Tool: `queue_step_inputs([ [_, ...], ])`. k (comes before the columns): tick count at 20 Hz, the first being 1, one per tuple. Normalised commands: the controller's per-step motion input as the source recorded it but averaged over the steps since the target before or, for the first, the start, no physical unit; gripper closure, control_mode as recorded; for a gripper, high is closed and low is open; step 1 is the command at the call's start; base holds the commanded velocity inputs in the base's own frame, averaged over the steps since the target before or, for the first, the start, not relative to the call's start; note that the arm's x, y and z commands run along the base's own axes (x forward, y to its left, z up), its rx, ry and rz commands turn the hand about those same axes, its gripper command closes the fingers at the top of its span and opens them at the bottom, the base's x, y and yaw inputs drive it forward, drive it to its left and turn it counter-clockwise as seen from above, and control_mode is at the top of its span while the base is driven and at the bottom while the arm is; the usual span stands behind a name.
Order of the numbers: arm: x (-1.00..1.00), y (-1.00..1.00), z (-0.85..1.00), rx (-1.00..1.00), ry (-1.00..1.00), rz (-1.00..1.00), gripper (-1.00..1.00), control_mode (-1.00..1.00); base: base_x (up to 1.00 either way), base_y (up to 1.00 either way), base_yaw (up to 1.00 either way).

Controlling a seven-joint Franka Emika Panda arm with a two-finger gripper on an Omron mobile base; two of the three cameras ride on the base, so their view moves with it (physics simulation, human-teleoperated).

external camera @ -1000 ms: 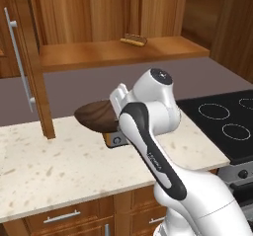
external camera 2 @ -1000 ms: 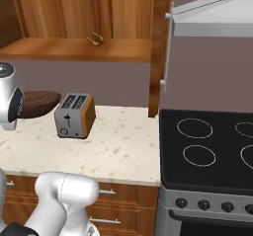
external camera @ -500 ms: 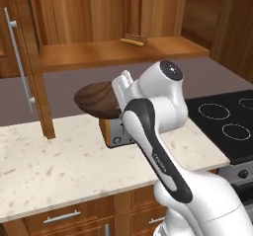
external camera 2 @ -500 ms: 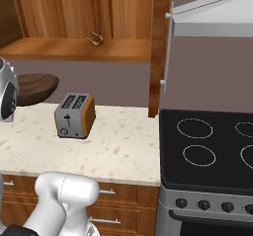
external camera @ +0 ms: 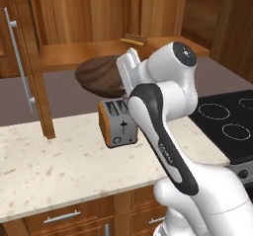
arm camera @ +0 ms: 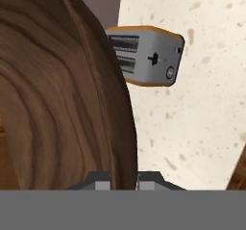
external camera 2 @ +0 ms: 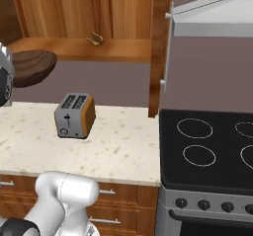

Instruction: Pick the mug and place it in the sink. Pick the bowl and place it in the open cabinet and then close the cabinet.

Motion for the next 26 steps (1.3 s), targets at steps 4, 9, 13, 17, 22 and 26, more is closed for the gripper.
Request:
queue_step_inputs([
  [4,0.08,-0.15,0.4,0.0,-0.08,0.0,1.0,-1.0,0.0,0.0,0.0],
  [9,0.43,-0.06,0.26,0.0,0.0,0.0,1.0,-1.0,0.0,0.0,0.0],
  [13,0.47,-0.09,0.16,0.0,-0.05,0.0,1.0,-1.0,0.0,0.0,0.0],
  [17,0.53,-0.01,0.06,0.0,-0.12,0.0,1.0,-1.0,0.0,0.0,0.0],
  [22,0.59,0.0,0.01,0.0,-0.16,0.0,1.0,-1.0,0.0,0.0,0.0],
  [26,0.58,0.0,0.0,0.0,-0.13,0.0,1.0,-1.0,0.0,0.0,0.0],
])
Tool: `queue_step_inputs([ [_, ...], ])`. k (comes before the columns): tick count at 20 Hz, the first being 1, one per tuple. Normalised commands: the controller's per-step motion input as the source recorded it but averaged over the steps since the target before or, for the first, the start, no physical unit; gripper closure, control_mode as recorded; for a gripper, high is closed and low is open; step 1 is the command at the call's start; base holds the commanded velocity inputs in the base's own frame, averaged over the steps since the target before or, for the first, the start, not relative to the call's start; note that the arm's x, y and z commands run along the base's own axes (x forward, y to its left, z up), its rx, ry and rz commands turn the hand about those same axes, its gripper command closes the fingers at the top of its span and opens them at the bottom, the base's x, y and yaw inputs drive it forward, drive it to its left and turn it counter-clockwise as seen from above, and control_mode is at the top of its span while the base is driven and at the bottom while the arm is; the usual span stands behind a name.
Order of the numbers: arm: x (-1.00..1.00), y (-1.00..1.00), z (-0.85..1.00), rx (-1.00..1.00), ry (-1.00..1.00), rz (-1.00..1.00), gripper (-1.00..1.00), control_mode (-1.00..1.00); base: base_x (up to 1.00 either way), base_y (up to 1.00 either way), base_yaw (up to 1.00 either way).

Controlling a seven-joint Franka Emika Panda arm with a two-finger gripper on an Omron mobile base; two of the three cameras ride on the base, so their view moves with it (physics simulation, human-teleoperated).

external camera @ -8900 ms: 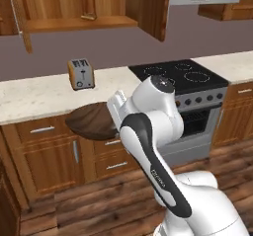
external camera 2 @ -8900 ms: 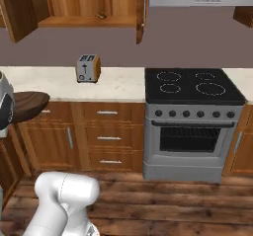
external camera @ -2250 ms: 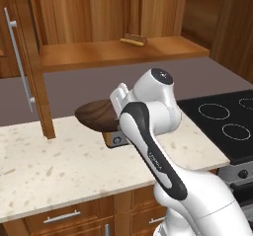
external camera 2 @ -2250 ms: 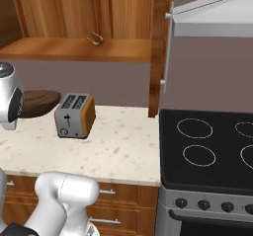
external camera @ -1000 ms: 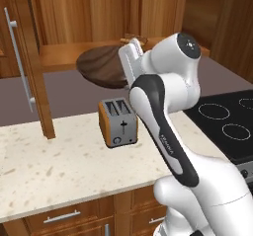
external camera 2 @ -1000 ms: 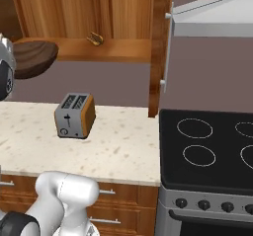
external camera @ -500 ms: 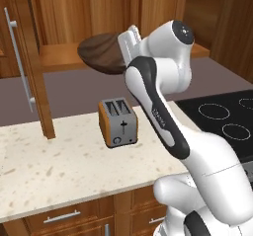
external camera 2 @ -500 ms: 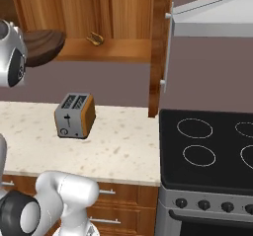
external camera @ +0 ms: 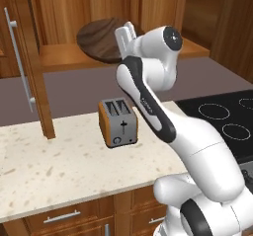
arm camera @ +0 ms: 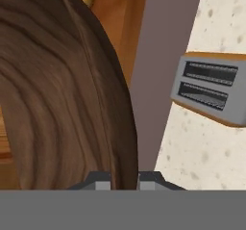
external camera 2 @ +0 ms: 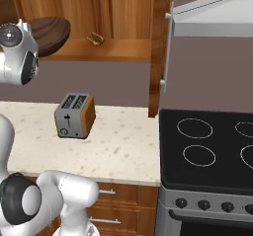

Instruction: Pick the mug and place it in the sink. Pick the bowl and place it in the open cabinet and then close the cabinet.

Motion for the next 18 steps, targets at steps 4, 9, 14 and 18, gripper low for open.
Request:
queue_step_inputs([
  [4,0.56,0.0,0.03,0.0,-0.02,0.0,1.0,-1.0,0.0,0.0,0.0],
  [9,0.58,0.0,0.0,0.0,0.02,0.0,1.0,-1.0,0.0,0.0,0.0],
  [14,0.53,0.03,0.0,0.0,0.01,0.0,1.0,-1.0,0.0,0.0,0.0],
  [18,0.51,0.14,0.0,0.0,0.01,0.0,1.0,-1.0,0.0,0.0,0.0],
])
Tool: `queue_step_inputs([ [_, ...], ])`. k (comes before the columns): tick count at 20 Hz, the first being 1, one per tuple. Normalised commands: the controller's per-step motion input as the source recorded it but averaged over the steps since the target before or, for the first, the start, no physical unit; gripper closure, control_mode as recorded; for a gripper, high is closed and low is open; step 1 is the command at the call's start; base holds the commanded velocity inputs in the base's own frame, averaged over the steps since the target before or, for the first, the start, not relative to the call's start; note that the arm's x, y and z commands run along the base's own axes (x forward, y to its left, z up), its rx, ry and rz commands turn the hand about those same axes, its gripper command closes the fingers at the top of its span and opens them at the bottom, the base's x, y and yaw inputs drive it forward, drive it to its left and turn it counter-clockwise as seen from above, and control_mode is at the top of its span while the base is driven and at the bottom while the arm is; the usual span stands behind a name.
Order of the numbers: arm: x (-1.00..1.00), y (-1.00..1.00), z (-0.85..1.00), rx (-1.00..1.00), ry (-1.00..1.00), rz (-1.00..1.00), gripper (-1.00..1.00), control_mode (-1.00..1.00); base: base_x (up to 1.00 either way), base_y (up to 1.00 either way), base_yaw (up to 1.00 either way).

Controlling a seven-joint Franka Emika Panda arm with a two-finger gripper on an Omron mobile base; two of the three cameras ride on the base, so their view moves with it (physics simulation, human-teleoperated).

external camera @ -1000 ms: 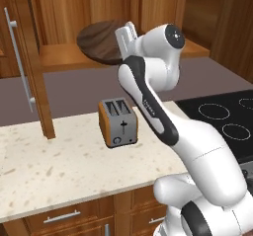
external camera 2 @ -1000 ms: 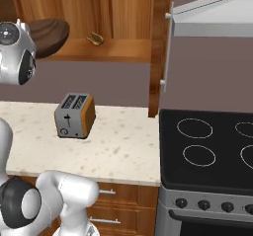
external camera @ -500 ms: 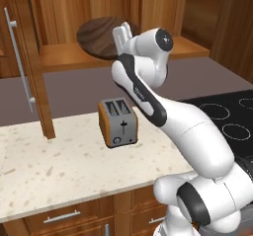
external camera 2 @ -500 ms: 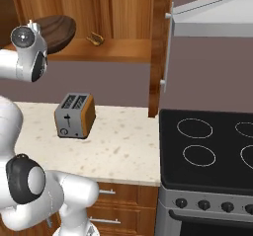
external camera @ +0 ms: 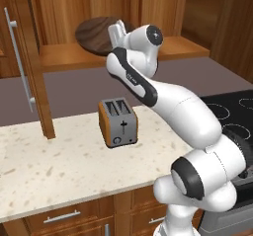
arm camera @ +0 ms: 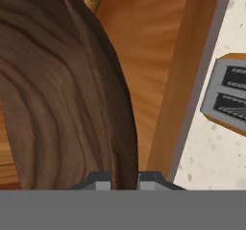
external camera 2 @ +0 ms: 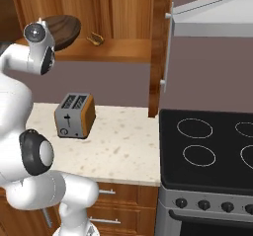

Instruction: Pick the mug and place it in the sink. Pick the bowl and place it in the open cabinet and then close the cabinet.

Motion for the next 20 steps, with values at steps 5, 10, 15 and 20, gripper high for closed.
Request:
queue_step_inputs([
  [5,0.45,0.15,0.0,0.0,0.01,0.0,1.0,-1.0,0.0,0.0,0.0],
  [10,0.44,0.15,-0.06,0.0,0.01,0.0,1.0,-1.0,0.0,0.0,0.0],
  [15,0.46,0.21,-0.17,0.0,0.0,0.0,1.0,-1.0,0.0,0.0,0.0],
  [20,0.47,0.2,-0.24,0.0,0.0,0.0,1.0,-1.0,0.0,0.0,0.0],
])
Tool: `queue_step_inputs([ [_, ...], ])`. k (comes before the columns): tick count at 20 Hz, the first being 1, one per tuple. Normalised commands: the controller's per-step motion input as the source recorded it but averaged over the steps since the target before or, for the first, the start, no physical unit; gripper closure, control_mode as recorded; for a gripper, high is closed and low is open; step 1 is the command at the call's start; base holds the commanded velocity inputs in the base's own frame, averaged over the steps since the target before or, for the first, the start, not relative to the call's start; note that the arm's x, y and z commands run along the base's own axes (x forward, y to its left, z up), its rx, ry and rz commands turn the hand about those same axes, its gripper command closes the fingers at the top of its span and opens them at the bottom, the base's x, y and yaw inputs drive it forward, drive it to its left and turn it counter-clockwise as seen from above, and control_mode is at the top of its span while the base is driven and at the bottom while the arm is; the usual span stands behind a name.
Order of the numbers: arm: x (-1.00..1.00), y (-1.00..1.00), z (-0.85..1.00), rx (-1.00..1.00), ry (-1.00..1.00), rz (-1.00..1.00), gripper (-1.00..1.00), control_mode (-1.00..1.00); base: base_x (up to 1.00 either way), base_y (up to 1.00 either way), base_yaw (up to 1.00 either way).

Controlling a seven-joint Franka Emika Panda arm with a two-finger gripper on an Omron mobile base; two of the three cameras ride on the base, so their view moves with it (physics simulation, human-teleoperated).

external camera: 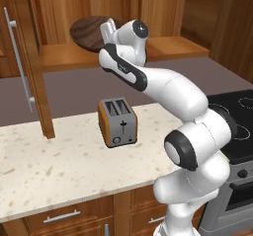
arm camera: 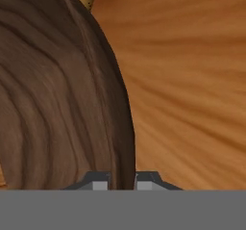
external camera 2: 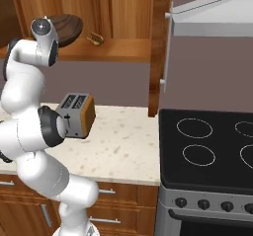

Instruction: Pick the mug and place it in the sink. Pick the bowl and place it in the open cabinet and then close the cabinet.

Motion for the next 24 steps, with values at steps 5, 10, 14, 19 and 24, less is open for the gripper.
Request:
queue_step_inputs([
  [5,0.31,0.26,-0.19,0.0,0.0,0.0,-1.0,-1.0,0.0,0.0,0.0],
  [10,0.0,0.02,0.01,0.0,-0.06,0.0,-1.0,-1.0,0.0,0.0,0.0],
  [14,0.0,0.03,0.15,0.0,-0.14,0.0,-1.0,-1.0,0.0,0.0,0.0],
  [19,-0.23,0.01,0.15,0.0,-0.16,-0.01,-1.0,-1.0,0.0,0.0,0.0],
  [24,-0.78,-0.08,0.04,0.0,-0.17,-0.05,-1.0,-1.0,0.0,0.0,0.0],
])
